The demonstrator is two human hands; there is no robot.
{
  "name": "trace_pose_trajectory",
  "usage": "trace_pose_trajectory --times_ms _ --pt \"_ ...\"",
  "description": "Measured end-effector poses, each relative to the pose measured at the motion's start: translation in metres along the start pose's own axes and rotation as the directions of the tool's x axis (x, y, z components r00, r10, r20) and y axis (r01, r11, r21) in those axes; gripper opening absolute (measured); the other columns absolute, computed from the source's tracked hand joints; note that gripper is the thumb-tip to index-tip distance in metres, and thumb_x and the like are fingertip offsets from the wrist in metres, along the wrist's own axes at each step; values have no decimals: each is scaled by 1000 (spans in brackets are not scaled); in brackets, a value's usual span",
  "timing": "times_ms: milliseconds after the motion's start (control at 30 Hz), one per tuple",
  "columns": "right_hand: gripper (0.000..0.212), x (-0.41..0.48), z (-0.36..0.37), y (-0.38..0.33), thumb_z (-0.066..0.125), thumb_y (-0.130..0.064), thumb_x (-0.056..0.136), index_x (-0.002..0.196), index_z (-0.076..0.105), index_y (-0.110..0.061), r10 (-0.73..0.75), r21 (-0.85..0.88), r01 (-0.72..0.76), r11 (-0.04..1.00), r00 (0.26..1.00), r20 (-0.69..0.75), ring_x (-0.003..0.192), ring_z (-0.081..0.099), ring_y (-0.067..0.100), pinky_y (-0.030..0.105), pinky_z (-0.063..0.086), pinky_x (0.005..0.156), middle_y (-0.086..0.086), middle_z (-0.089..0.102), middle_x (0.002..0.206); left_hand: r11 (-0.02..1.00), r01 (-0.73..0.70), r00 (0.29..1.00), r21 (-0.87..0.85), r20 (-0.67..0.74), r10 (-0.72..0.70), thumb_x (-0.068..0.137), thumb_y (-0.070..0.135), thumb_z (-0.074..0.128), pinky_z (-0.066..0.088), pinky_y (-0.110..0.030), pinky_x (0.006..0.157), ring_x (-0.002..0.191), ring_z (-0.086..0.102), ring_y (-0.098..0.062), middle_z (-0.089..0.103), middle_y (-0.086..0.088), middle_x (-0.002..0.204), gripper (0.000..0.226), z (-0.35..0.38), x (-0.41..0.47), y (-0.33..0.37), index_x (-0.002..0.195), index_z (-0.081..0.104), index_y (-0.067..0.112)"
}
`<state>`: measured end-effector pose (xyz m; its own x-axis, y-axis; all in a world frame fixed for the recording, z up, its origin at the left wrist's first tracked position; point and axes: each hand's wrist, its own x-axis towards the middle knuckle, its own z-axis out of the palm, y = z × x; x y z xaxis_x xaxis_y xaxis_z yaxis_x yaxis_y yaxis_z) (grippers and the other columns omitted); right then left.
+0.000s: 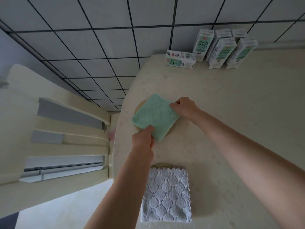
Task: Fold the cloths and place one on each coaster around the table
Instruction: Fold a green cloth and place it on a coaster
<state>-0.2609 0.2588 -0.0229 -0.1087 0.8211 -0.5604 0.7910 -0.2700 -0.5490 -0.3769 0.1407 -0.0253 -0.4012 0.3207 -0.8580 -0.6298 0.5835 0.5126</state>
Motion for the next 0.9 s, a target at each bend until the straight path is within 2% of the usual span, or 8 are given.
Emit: trace_pose_trajectory --times_ms 100,200,333,500,600,667,800,900 --pt "26 3 -1 -4 55 -29 85 89 62 -4 54 91 -59 994 997 58 68 48 22 24 31 49 6 52 78 1000 -9 999 -11 33 10 80 2 65 34 -26 53 50 36 -15 42 -5 60 18 0 -3 4 69 52 7" --pt "26 6 -2 -5 61 -19 81 103 65 -3 61 188 -72 980 996 64 72 52 19 23 36 53 7 57 86 997 -77 995 -10 62 77 83 -4 60 50 -31 69 66 54 -19 57 -8 76 16 -1 -1 9 74 56 8" --pt "20 1 1 1 58 -12 84 103 60 -8 41 273 -50 961 998 37 70 49 12 26 40 60 -2 50 78 962 -237 971 133 70 229 79 -1 58 52 -49 91 98 61 -32 62 -13 101 14 -4 14 16 85 58 13" --pt "16 -10 24 21 64 -19 80 95 58 -17 115 329 -76 941 988 -100 85 59 22 30 48 66 2 60 90 883 -352 933 309 47 356 81 0 60 52 -40 88 97 60 -23 62 -4 104 36 -7 34 35 114 59 12" --pt "13 -18 40 31 64 -18 78 89 58 -17 123 305 -55 951 970 -209 81 58 19 29 49 69 0 60 85 844 -387 915 371 37 402 81 -2 59 48 -31 80 93 57 -18 61 0 100 37 -7 42 40 115 61 13" --pt "12 -21 47 34 64 -18 77 87 57 -18 137 341 -56 939 966 -220 80 61 20 39 56 71 -1 61 83 798 -428 891 424 51 451 81 -1 58 43 -27 76 92 56 -16 60 3 99 38 -6 45 40 116 61 14" --pt "12 -26 54 36 64 -20 77 87 57 -18 160 372 -80 925 969 -189 81 63 21 44 58 71 -2 61 82 727 -475 858 496 76 508 82 3 58 45 -28 80 95 58 -16 63 2 104 36 -11 51 40 115 62 16" --pt "14 -30 54 36 62 -22 79 91 58 -16 130 335 -58 940 972 -194 82 62 22 40 56 72 0 62 83 669 -504 830 547 91 550 82 11 64 48 -29 84 94 59 -17 64 1 103 33 -19 54 37 115 62 16"
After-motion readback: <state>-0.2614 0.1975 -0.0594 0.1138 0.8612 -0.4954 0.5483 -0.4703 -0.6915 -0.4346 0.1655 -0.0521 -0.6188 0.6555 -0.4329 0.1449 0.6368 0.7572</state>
